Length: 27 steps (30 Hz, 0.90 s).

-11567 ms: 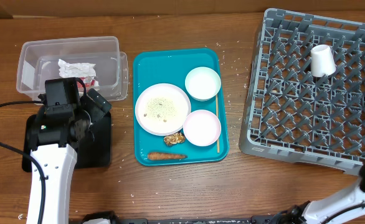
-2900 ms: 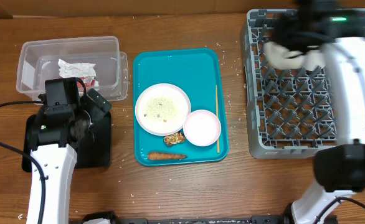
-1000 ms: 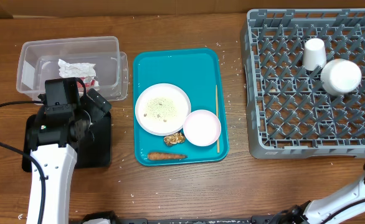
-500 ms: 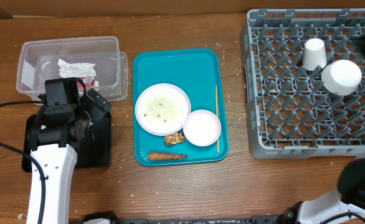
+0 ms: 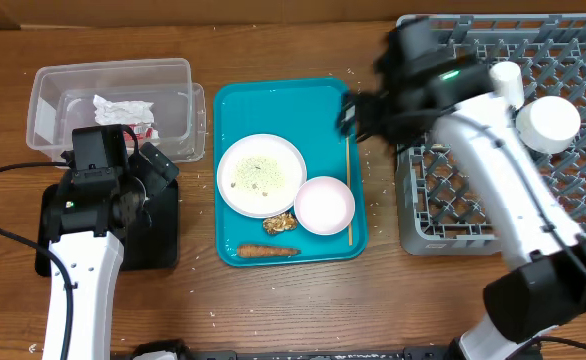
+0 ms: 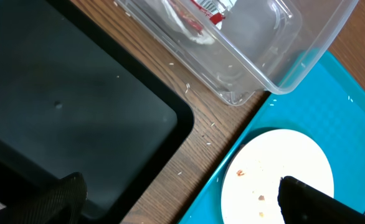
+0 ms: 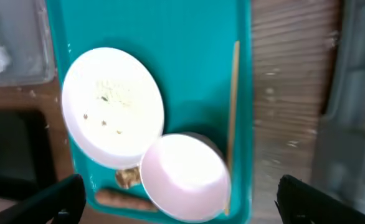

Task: Sort waste into correct bins and load items into the dishwasher
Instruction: 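Move the right gripper back to the pink bowl on the tray, then grasp the pink bowl, carry it to the rack and release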

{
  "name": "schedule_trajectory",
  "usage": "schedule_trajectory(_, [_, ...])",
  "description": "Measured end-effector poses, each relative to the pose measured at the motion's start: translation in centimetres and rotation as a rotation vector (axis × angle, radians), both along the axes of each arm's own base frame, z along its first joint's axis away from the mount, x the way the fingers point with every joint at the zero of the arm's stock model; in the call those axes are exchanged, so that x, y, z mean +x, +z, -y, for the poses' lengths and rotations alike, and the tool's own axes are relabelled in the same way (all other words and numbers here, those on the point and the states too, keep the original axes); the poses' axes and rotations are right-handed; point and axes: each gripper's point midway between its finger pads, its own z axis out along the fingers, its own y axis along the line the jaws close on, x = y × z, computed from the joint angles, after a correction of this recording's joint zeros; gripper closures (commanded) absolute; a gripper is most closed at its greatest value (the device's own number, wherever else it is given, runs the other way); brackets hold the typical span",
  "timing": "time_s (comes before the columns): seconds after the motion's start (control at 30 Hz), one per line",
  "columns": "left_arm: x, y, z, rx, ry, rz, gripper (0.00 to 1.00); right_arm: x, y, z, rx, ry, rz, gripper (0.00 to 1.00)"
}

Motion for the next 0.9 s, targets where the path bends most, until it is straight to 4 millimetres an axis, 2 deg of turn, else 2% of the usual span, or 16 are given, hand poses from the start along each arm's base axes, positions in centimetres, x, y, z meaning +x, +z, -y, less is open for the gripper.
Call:
schedule_trajectory(0.17, [0.0,0.0,0.0,0.0,0.0,0.001,0.0,-2.3,-5.3,-4.2,-0.073,-0.009,0.003,0.01])
schedule_trajectory(0.27, [0.0,0.0,0.0,0.0,0.0,0.0,0.0,-3.0,-7.2,-6.0,-0.067,-0.014,0.026,0.06])
schedule_trajectory(0.37, [0.0,0.0,0.0,0.0,0.0,0.001,0.0,-3.6,-8.9,-7.2,-0.055,-0.034,0.039,0.1])
schedule_trajectory(0.53, [0.0,0.0,0.0,0.0,0.0,0.0,0.0,-5.0,-11.1,-7.5,-0.053,-0.075,0.013,0.15])
schedule_trajectory(0.73, [0.0,0.0,0.0,0.0,0.0,0.0,0.0,-6.2,-12.9,-8.3,-0.064,-0.073,-0.015,0.28])
schedule_trajectory(0.83, [0.0,0.0,0.0,0.0,0.0,0.0,0.0,-6.8,-13.7,-9.1,-0.076,-0.046,-0.024,0.41])
schedule_trajectory(0.9, [0.0,0.0,0.0,0.0,0.0,0.001,0.0,-7.1,-14.0,-9.5,-0.079,-0.03,-0.026,0.54])
